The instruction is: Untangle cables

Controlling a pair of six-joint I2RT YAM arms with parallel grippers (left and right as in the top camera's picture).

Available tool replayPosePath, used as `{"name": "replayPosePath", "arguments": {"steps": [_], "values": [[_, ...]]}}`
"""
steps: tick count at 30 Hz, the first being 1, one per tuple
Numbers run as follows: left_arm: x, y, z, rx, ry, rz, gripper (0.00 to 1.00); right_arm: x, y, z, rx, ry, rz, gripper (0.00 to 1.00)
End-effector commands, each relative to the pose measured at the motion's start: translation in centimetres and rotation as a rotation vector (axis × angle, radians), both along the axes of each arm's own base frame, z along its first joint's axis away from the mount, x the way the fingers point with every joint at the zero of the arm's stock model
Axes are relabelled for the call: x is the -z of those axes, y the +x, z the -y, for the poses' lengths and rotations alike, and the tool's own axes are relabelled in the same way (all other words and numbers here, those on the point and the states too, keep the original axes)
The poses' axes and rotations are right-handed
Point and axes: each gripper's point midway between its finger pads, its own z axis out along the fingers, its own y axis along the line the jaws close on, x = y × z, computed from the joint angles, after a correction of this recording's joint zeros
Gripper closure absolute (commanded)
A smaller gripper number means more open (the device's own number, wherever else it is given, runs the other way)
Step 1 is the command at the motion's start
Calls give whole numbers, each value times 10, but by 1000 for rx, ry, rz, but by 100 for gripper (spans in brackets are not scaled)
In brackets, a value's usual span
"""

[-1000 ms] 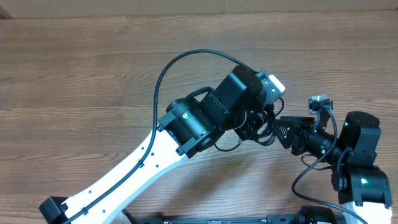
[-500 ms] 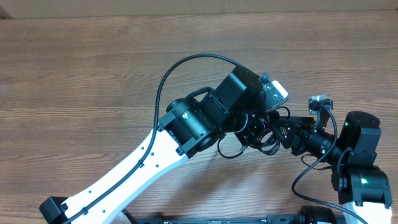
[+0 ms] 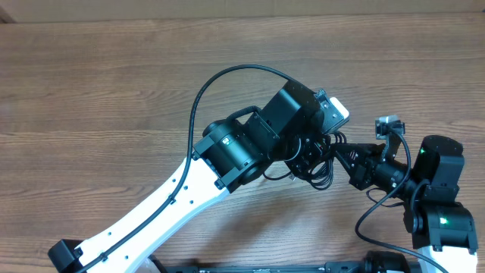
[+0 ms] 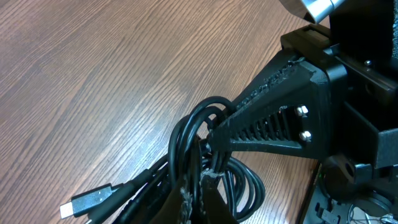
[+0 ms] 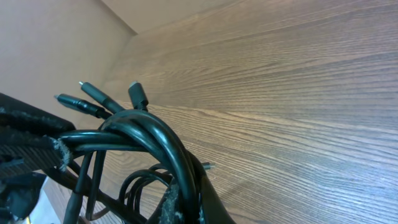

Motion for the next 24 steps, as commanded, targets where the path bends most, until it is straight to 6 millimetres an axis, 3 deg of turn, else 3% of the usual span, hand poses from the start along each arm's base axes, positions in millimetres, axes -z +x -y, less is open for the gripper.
{"name": "replayPosePath", "arguments": {"steps": [1,3,10,24], "values": [[-9,1,0,20,0,40,96,-1,13,19,155,-15,-44,96],[-9,-7,4,102,0,53,96,4,16,28,223,-23,-76,96],[-23,-69,24,590,-124,96,96,4,16,28,223,-24,-76,96],[-22,-93,32,674,-128,98,96,-1,14,22,188,0,-65,95]]}}
